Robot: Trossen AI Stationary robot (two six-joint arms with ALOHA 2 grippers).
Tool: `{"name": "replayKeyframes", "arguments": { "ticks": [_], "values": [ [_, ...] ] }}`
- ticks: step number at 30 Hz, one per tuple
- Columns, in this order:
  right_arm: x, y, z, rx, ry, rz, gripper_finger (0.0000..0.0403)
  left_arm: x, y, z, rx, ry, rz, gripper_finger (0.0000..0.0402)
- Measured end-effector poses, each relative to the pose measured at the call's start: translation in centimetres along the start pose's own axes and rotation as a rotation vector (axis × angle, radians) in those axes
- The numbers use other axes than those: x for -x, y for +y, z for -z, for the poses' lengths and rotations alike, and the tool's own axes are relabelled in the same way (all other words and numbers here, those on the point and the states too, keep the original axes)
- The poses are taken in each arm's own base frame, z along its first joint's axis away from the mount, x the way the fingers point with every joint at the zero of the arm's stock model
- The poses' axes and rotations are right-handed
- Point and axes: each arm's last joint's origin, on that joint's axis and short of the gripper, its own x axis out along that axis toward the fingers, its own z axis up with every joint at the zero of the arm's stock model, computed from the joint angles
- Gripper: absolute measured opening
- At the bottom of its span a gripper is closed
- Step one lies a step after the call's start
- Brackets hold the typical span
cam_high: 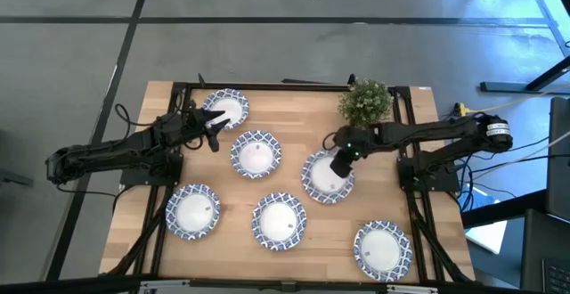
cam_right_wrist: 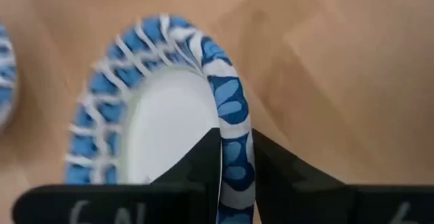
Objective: Nest bowls inside each other
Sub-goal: Stack the white patterned bowl on the other white patterned bowl
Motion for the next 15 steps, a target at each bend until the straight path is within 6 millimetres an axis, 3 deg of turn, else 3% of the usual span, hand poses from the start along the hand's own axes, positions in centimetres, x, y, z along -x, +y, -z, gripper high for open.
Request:
{"name": "replayKeyframes", "arguments": {
  "ticks": [9,15],
  "values": [
    [0.9,-0.9,-2.0,0.037,-0.054,0.011,0.0009,0.0,0.0,0.0,0.002,0.000,0.000,0.0149],
    [0.7,-1.5,-2.2,0.021,-0.051,0.020,0.0015,0.0,0.0,0.0,0.002,0.000,0.000,0.0149]
  ]
}}
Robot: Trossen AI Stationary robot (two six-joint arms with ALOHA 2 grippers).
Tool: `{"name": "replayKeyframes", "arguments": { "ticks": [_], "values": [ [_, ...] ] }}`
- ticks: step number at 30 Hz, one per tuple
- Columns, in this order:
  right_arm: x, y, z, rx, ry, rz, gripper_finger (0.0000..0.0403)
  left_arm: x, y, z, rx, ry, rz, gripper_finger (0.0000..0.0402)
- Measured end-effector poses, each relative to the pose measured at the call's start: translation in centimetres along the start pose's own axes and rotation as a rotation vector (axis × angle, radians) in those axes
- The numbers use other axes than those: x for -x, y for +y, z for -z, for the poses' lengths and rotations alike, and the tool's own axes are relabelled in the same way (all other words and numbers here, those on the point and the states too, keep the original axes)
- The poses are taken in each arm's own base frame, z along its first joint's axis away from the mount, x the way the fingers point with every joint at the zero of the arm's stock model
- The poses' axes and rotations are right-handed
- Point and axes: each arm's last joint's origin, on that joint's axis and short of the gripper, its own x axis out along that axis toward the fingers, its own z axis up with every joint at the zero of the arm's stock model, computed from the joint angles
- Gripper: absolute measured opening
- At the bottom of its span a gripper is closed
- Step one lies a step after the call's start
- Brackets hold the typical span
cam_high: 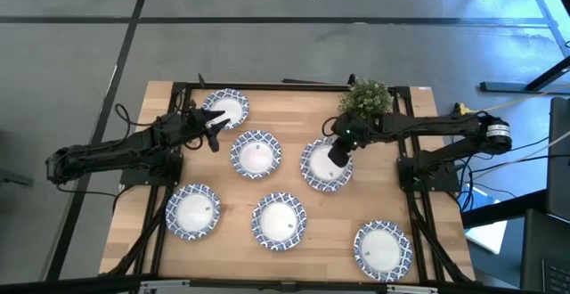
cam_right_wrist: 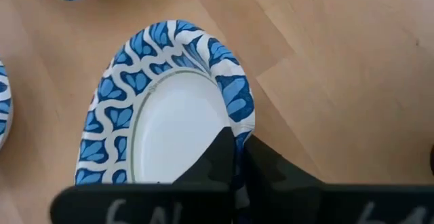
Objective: Nest bowls inside each other
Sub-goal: Stack the white patterned bowl on the other white patterned bowl
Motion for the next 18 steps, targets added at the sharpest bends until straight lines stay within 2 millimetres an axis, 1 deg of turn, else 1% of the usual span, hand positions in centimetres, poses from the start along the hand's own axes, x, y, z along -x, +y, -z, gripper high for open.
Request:
{"name": "replayKeyframes", "arguments": {
  "ticks": [4,8,10,12,18],
  "values": [
    [-0.8,0.0,-0.6,0.008,-0.008,-0.051,0.0006,0.0,0.0,0.0,0.000,0.000,0.000,0.0149],
    [-2.1,0.1,-1.4,-0.002,-0.034,-0.110,0.0009,0.0,0.0,0.0,0.000,0.000,0.000,0.0149],
    [-2.5,0.3,-2.1,0.014,-0.030,-0.110,0.0008,0.0,0.0,0.0,0.000,0.000,0.000,0.0149],
    [-2.6,0.7,-3.1,0.045,-0.031,-0.110,0.0005,0.0,0.0,0.0,0.000,0.000,0.000,0.0149],
    [-1.9,2.4,-7.5,0.152,-0.065,-0.118,0.0005,0.0,0.0,0.0,0.000,0.000,0.000,0.0149]
  ]
}}
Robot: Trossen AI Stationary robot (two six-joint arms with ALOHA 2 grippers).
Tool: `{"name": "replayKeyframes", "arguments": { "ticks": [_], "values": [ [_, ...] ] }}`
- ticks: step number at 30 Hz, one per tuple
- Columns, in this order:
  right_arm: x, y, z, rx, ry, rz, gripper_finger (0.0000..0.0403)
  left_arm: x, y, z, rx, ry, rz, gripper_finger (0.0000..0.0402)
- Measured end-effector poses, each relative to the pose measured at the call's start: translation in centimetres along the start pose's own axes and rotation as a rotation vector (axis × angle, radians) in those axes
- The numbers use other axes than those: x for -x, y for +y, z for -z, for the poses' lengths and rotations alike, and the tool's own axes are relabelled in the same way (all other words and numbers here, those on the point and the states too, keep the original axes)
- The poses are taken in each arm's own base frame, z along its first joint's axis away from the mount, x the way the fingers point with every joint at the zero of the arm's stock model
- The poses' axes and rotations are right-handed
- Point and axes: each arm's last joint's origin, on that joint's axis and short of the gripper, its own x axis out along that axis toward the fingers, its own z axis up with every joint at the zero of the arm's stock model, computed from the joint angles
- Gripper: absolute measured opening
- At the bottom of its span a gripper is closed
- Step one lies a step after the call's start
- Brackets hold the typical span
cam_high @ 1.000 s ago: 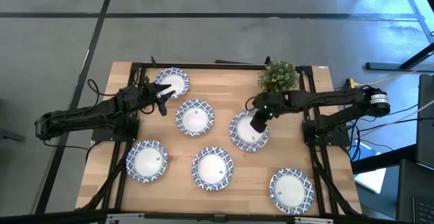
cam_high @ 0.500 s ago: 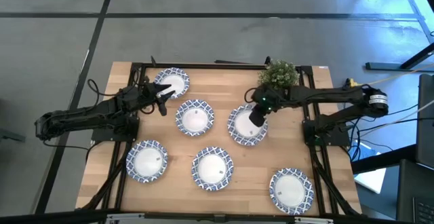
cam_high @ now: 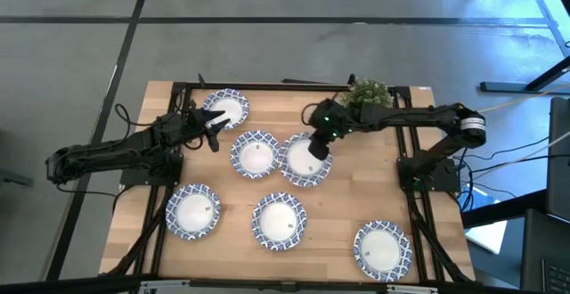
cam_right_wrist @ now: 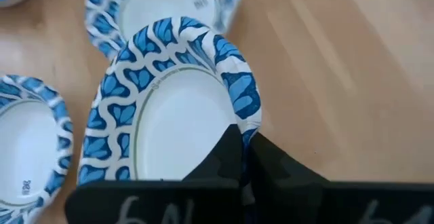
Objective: Nest bowls inside each other
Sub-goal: Stack the white patterned bowl on the other white patterned bowl
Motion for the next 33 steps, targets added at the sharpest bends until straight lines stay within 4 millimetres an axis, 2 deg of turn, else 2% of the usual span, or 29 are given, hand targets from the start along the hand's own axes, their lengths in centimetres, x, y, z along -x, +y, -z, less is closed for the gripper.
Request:
{"name": "replayKeyframes", "arguments": {
  "ticks": [6,14,24,33],
  "values": [
    [-0.3,1.1,-4.7,0.111,-0.061,-0.010,0.0005,0.0,0.0,0.0,-0.001,0.002,0.000,0.0149],
    [-3.6,2.0,-8.8,0.216,-0.084,-0.088,0.0005,0.0,0.0,0.0,0.004,0.004,0.000,0.0149],
    [-8.5,1.2,-10.9,0.222,-0.056,-0.172,0.0005,0.0,0.0,0.1,0.002,0.007,0.000,0.0149],
    [-10.5,1.4,-12.0,0.226,-0.068,-0.233,0.0006,0.0,0.0,0.3,-0.004,0.031,-0.001,0.0149]
  ]
}}
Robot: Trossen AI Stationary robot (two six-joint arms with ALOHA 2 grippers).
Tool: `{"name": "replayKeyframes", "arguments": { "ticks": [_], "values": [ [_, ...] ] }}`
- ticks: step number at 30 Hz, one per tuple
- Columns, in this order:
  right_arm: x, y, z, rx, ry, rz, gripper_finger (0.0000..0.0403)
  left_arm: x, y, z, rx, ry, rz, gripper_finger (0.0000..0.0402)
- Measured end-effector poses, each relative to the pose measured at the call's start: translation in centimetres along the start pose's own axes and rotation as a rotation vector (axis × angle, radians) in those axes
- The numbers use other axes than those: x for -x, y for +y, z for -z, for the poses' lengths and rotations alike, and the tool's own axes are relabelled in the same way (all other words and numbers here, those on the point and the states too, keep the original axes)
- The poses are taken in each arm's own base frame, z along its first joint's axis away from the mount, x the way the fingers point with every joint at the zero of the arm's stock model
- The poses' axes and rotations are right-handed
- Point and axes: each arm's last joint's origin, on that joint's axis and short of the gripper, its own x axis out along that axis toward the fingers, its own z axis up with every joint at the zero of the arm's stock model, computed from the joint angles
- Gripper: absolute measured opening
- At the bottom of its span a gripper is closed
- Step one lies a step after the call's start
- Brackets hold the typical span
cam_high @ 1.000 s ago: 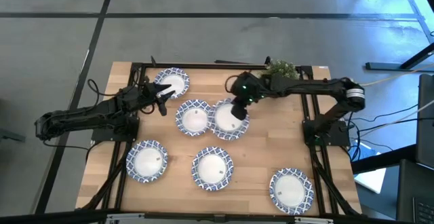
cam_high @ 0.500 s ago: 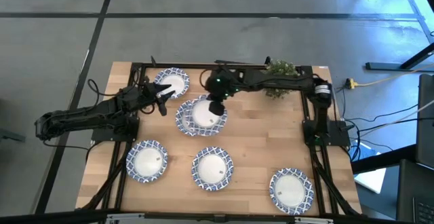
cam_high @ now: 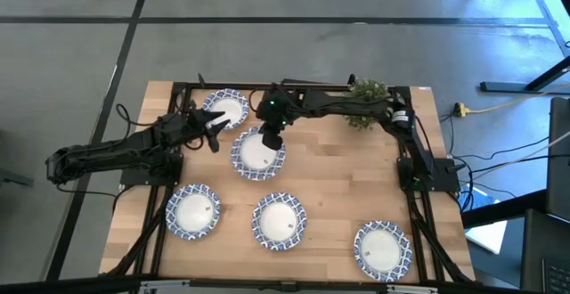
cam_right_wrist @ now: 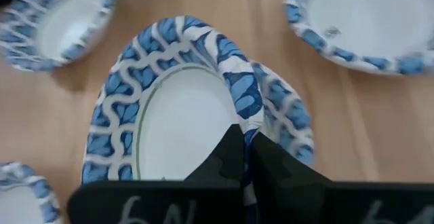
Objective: Nest bowls inside each other
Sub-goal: Stack the white patterned bowl on the other white patterned bowl
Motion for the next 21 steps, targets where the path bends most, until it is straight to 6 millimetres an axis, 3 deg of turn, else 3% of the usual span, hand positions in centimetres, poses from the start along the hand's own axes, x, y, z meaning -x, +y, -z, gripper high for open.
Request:
{"name": "replayKeyframes", "arguments": {
  "ticks": [21],
  "values": [
    [-0.9,-1.3,-0.2,0.025,-0.010,0.004,0.0022,0.0,0.0,0.2,-0.005,0.021,-0.001,0.0149]
  ]
}}
